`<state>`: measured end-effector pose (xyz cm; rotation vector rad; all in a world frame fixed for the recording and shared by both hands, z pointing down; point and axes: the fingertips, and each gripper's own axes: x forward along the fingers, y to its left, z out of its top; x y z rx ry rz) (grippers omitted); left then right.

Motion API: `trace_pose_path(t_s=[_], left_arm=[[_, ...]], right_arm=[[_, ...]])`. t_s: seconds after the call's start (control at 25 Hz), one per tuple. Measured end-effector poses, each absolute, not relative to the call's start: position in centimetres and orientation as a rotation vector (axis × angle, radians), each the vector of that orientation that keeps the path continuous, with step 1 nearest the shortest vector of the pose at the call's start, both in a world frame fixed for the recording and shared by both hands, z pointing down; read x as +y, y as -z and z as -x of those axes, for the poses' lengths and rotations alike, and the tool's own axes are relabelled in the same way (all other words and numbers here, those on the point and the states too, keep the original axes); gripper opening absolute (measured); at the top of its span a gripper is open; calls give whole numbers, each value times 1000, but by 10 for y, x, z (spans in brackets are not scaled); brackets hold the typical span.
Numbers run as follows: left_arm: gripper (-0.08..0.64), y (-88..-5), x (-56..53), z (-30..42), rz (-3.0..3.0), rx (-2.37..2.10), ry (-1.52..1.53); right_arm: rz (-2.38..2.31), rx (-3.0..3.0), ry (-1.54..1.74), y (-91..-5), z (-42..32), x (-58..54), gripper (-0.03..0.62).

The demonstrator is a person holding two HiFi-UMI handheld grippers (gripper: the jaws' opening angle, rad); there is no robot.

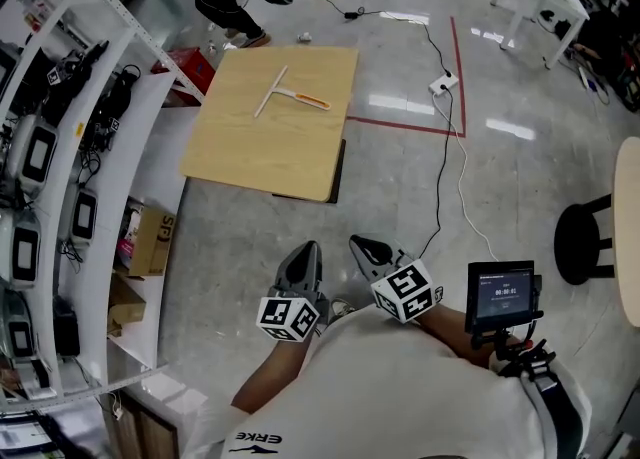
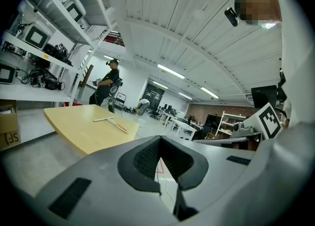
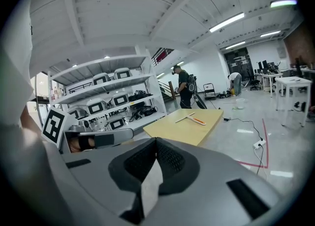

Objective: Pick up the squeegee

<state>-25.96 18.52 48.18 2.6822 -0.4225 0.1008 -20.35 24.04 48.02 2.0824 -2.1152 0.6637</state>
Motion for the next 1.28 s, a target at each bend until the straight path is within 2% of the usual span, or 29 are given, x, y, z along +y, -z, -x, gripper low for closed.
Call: trace_pose_path(t_s=[0.72,1.28], left_arm=[[3,-487,221,136,-2703,-346,-140],[4,-487,184,64,-2717,-219,-164]], right_arm=[[-2179,-2076,-682,-488,80,278,3],[-2305,-1968,-704,-493,14,256,3]])
